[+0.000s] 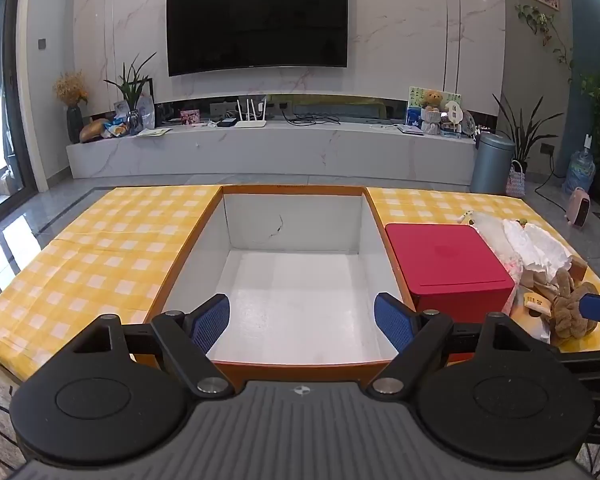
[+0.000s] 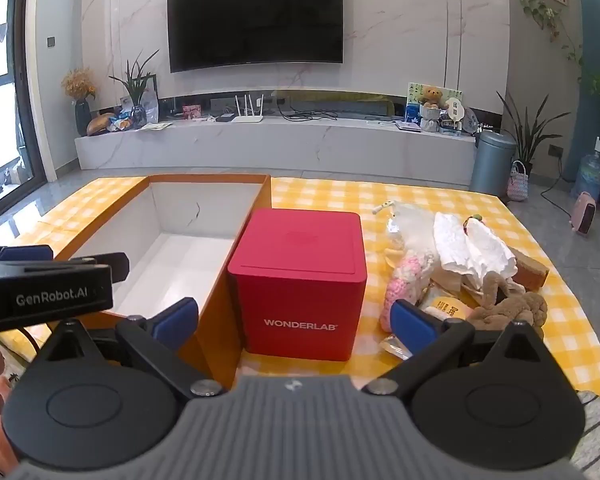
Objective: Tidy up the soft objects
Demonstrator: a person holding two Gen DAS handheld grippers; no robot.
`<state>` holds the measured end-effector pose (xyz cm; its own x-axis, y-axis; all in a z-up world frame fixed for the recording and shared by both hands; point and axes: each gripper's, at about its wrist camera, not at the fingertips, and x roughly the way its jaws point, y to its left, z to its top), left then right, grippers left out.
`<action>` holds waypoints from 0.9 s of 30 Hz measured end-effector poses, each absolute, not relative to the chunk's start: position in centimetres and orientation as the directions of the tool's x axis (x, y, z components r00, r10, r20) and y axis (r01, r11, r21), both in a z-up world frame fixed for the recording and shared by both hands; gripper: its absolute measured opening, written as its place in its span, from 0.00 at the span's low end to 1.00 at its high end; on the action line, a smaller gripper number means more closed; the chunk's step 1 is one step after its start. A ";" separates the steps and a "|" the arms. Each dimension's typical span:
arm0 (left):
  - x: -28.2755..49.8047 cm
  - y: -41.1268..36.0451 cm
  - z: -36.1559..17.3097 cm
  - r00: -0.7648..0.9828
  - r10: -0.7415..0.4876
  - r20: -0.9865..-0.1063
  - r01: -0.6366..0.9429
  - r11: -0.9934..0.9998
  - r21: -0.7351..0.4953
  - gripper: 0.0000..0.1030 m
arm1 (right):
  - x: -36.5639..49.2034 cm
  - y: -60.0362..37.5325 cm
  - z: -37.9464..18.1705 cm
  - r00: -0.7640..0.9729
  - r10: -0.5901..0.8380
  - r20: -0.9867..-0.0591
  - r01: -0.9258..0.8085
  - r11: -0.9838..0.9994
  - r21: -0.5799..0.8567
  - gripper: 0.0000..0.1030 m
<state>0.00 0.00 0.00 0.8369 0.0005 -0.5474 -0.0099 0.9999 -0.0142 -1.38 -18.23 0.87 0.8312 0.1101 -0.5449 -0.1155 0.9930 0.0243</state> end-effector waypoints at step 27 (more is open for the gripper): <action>-0.5 -0.2 0.2 0.860 0.007 -0.510 -0.013 1.000 -0.009 0.89 | -1.9 -17.6 1.0 0.839 0.126 -0.529 -0.127 0.991 0.035 0.97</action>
<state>-0.49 -0.17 0.19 0.8604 0.0069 -0.5097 -0.0131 0.9999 -0.0087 -1.90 -17.62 0.98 0.8389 0.1263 -0.5294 -0.1270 0.9913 0.0352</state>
